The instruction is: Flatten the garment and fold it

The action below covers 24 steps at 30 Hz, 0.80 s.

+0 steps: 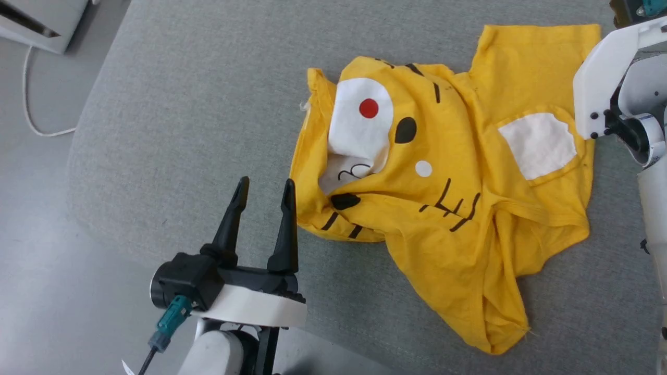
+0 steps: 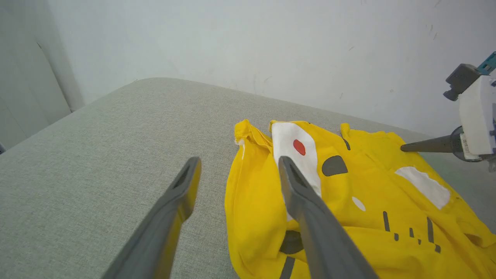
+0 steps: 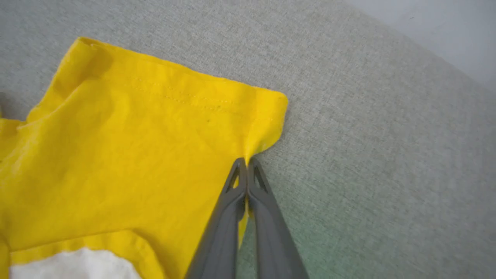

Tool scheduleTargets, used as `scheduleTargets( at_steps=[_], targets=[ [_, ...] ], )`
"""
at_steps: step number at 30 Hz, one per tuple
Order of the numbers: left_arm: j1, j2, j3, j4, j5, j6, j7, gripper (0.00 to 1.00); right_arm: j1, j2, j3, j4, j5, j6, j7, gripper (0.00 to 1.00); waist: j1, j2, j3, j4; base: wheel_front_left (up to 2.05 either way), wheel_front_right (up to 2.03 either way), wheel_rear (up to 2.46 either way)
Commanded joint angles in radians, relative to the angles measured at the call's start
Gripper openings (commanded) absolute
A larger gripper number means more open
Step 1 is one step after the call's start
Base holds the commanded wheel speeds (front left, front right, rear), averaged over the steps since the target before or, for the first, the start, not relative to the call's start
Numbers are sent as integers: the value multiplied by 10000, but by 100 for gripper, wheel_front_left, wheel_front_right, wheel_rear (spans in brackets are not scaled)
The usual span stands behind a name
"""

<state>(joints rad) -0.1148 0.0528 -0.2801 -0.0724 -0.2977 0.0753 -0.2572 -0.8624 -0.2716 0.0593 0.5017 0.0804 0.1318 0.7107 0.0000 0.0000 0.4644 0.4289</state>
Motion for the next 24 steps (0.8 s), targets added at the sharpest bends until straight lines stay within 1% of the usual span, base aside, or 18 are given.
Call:
scheduleTargets(
  at_steps=[1, 6, 11, 16, 19, 21, 24],
  targets=[
    [-125, -26, 49, 40, 102, 16, -45, 100, -77, -13, -112, 98, -67, -11, -170, 0, 0, 0, -206, -238, 0, 0, 0],
    [-13, -26, 263, 95, 330, -108, -45, 100, 7, -121, -728, 66, 20, -11, -772, 0, 0, 0, -611, -789, 0, 0, 0],
    [232, -26, 592, 130, 587, -230, -45, 100, 907, -493, -1590, -269, 169, -11, -1139, 0, 0, 0, -1056, -1531, 0, 0, 0],
    [514, -26, 971, 132, 848, -368, -45, 100, 2578, -684, -2780, -980, 536, -11, -1433, 0, 0, 0, -1440, -2311, 0, 0, 0],
    [636, -26, 1150, 137, 977, -472, -45, 100, 3878, -735, -3797, -1426, 616, -11, -1545, 0, 0, 0, -1620, -2655, 0, 0, 0],
    [691, -26, 1233, 123, 1013, -522, -45, 100, 4755, -570, -4659, -1738, 676, -11, -1627, 0, 0, 0, -1707, -2821, 0, 0, 0],
    [776, -26, 1310, 120, 1054, -577, -45, 100, 6063, -78, -5750, -2164, 701, -11, -1654, 0, 0, 0, -1829, -3041, 0, 0, 0]
  ],
)
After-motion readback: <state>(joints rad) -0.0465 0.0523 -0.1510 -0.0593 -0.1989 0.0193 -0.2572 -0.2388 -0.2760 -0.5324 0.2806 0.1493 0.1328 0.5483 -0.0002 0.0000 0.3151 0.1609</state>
